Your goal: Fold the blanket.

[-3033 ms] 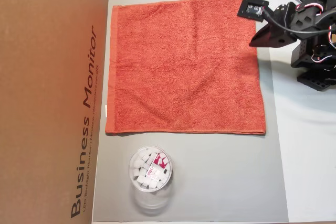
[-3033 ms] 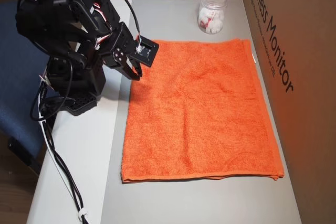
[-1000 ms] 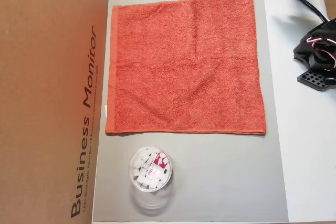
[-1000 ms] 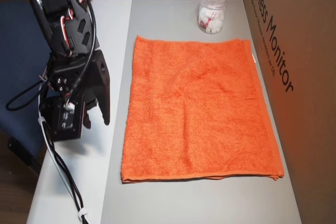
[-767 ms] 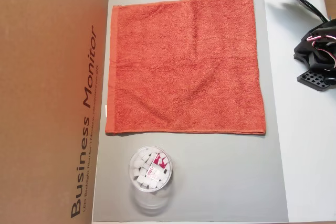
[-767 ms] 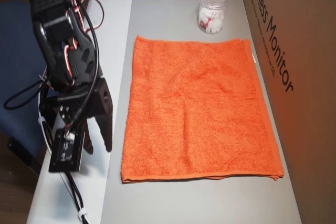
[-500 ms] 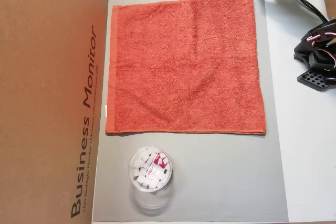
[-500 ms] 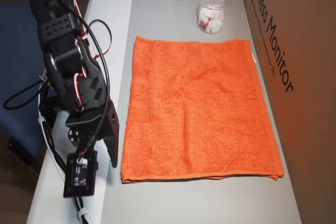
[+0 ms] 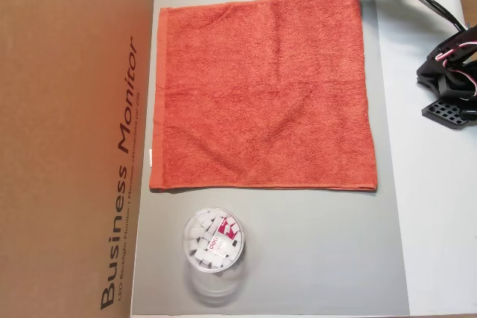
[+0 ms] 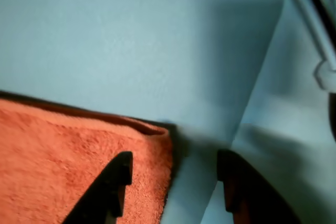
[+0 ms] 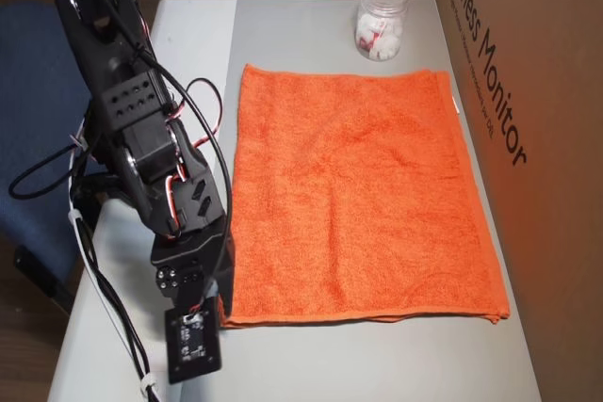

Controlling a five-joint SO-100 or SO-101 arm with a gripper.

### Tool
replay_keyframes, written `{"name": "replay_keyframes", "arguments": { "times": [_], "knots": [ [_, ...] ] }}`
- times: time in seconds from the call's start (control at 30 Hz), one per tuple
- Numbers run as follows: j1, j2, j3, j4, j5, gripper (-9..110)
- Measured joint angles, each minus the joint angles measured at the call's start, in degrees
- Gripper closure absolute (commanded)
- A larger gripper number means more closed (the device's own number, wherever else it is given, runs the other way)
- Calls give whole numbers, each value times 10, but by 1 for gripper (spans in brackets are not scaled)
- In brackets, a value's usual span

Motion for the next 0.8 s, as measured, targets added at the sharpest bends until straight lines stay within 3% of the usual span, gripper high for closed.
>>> {"name": "replay_keyframes", "arguments": {
  "times": [0.33, 0.8],
  "knots": [
    [-11, 1, 113, -117, -26, 85],
    [-32, -3, 128, -126, -26, 85]
  ]
}}
